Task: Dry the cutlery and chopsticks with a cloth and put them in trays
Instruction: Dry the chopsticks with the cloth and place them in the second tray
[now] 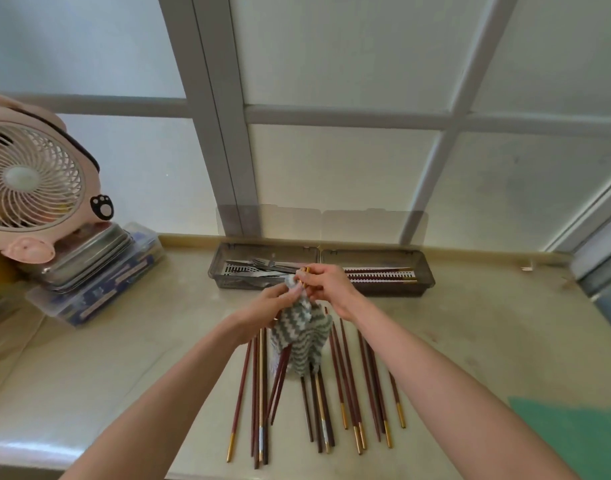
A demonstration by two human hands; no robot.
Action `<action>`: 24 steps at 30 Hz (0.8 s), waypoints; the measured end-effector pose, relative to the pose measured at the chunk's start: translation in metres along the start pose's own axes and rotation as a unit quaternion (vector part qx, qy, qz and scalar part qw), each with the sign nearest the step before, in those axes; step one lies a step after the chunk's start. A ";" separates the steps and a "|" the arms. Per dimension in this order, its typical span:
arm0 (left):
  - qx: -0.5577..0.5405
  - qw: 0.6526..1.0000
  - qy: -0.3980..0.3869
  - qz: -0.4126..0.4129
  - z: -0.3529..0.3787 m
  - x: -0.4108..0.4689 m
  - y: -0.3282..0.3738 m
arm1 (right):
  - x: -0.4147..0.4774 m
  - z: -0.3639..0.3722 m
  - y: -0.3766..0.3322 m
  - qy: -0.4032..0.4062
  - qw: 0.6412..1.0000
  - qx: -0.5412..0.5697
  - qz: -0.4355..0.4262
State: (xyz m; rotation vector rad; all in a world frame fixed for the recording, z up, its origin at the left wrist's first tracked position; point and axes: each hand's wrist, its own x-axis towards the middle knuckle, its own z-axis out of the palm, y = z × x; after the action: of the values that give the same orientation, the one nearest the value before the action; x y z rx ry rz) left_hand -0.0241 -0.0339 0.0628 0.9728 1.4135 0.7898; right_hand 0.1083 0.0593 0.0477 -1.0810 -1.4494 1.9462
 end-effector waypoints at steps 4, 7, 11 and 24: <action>0.009 1.000 0.019 0.022 -0.001 0.003 -0.004 | 0.000 -0.002 0.000 0.015 1.000 0.021 0.003; 0.036 0.996 0.066 0.053 0.002 0.004 -0.004 | 0.001 0.000 -0.002 0.017 1.000 0.021 0.004; 0.076 0.991 0.097 0.044 0.006 0.009 -0.003 | 0.002 0.004 0.000 0.037 0.999 0.036 0.010; 0.273 0.958 0.073 0.052 -0.008 0.004 -0.020 | 0.012 -0.052 -0.027 0.249 0.960 0.129 0.008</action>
State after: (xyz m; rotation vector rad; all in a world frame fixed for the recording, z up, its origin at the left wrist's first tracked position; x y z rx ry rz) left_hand -0.0341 -0.0376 0.0439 1.4421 1.7687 0.5609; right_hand 0.1420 0.1059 0.0625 -1.3338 -0.8930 1.6501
